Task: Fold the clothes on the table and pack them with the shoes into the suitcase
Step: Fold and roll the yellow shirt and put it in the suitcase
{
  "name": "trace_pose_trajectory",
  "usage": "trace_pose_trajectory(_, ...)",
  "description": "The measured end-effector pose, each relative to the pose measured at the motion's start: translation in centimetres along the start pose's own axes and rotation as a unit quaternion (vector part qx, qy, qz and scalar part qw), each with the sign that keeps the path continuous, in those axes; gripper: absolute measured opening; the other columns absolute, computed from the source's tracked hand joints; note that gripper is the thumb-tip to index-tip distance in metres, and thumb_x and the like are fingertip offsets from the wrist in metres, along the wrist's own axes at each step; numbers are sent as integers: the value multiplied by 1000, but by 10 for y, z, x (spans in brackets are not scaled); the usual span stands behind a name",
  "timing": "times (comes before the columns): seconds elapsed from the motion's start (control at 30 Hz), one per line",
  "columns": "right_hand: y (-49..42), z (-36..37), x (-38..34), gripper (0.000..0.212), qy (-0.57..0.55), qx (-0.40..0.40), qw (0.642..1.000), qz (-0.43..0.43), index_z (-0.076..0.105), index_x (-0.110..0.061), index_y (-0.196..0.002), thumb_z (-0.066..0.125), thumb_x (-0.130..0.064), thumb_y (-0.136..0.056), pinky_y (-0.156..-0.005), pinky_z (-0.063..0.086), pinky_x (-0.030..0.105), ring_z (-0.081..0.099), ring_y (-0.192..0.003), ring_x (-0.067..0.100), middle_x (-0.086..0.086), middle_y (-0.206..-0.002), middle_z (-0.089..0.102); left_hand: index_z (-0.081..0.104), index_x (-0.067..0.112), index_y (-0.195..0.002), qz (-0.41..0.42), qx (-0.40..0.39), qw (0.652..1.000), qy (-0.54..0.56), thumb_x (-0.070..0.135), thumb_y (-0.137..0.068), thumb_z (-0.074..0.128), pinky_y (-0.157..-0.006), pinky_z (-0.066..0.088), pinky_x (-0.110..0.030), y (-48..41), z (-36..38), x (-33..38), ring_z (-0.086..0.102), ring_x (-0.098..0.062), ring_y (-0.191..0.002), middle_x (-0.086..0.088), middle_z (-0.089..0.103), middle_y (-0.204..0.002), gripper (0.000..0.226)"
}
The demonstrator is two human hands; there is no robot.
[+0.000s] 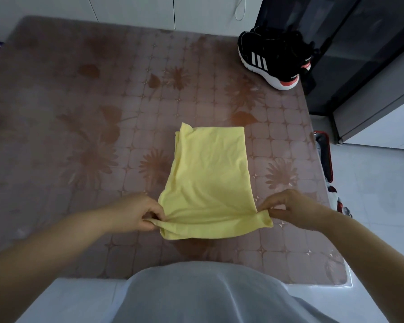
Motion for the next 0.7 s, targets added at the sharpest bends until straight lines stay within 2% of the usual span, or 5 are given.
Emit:
trace_pose_trajectory(0.23, -57, -54, 4, 11, -325, 215, 912, 123, 69, -14, -90, 58, -18, -89, -77, 54, 43, 64, -80, 27, 12, -86, 68, 63, 33, -76, -47, 215, 934, 280, 34, -75, 70, -64, 37, -14, -33, -103, -6, 49, 8, -65, 20, 60, -65, 8)
trace_pose_trajectory(0.33, -89, -59, -2, 18, -306, 274, 900, 143, 68, -21, -95, 51, -17, -89, -73, 50, 30, 61, -74, 16, -4, -76, 66, 58, 21, -105, -143, 354, 872, 305, 16, -90, 57, -78, 37, -19, -71, -123, -19, 56, -11, -96, 9, 62, -91, 15)
trace_pose_trajectory(0.43, -98, -44, -10, 19, -273, 237, 915, 178, 59, -18, -107, 47, -17, -92, -52, 45, 20, 56, -70, 18, 1, -88, 63, 35, 12, -137, -256, 330, 852, 316, 31, -89, 58, -90, 34, -24, -94, -105, -23, 49, -22, -118, -8, 51, -127, 56)
trace_pose_trajectory(0.53, -99, -28, -1, 40, -238, 241, 921, 194, 48, -13, -127, 56, -25, -90, -74, 50, 31, 58, -94, 20, 2, -115, 60, 27, 11, -140, -291, 301, 866, 274, 41, -79, 67, -97, 38, -34, -97, -76, -20, 48, -26, -121, -10, 44, -137, 79)
trace_pose_trajectory(0.7, -108, -19, 2, 54, -220, 299, 907, 198, 38, -12, -129, 65, -28, -85, -74, 38, 28, 50, -93, 15, -2, -107, 52, 45, 8, -127, -291, 390, 847, 215, 33, -81, 68, -84, 41, -32, -98, -56, -5, 55, -27, -111, -10, 56, -125, 57)
Point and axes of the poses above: each hand's wrist, its own y-axis away from the middle knuckle, its own z-axis out of the palm, x = y × z, the point moved 3 cm from there along -y, towards the middle knuckle
